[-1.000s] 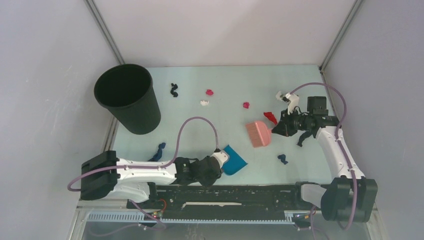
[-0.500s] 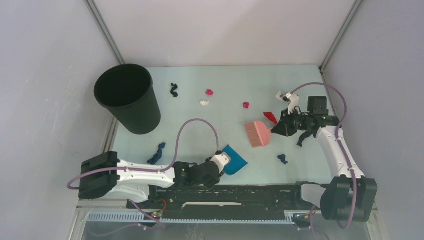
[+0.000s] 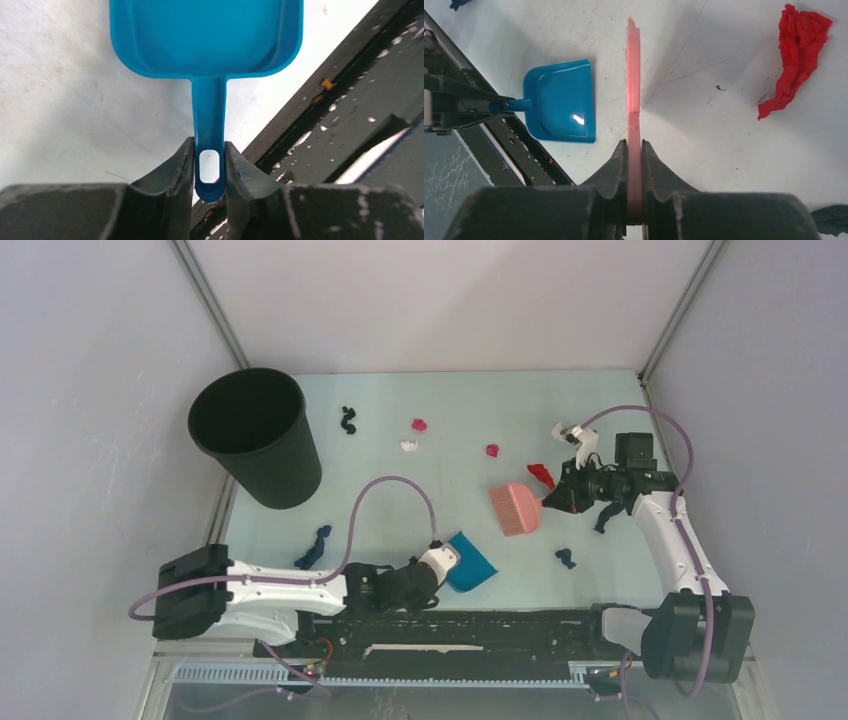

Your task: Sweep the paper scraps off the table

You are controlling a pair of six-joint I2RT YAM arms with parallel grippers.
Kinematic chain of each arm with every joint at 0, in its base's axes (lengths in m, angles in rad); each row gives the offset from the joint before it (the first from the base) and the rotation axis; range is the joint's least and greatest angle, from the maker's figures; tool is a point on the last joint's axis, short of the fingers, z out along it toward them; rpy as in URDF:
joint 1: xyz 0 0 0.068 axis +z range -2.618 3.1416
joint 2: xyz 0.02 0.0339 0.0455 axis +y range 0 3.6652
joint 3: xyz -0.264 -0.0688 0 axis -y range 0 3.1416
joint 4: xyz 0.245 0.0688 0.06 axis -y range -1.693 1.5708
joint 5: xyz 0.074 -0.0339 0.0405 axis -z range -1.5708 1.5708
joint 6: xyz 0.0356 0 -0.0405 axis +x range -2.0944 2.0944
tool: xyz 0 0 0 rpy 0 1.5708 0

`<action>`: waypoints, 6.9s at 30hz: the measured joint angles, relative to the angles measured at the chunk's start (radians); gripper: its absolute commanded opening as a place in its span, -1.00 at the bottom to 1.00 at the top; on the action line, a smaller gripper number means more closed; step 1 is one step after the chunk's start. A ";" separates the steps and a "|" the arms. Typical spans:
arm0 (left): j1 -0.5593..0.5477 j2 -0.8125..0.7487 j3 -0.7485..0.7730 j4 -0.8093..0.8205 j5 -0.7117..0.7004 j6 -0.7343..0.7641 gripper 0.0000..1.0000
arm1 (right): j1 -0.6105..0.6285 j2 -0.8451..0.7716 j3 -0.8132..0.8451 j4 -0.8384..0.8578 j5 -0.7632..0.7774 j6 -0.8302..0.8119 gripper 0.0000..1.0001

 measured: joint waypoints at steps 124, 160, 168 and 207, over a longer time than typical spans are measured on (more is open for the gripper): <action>0.098 -0.529 0.168 -0.349 -0.095 0.214 -1.00 | 0.031 0.566 0.982 -0.388 0.899 -0.115 -1.00; 0.117 -0.522 0.168 -0.338 -0.040 0.228 -1.00 | 0.359 0.317 0.521 -0.257 0.951 -0.427 -1.00; 0.117 -0.518 0.168 -0.319 -0.014 0.228 -1.00 | 0.290 0.200 0.425 -0.287 0.954 -0.406 -1.00; 0.095 -0.338 0.168 -0.322 0.078 0.069 -1.00 | 0.331 0.053 0.381 -0.328 0.290 -0.173 -1.00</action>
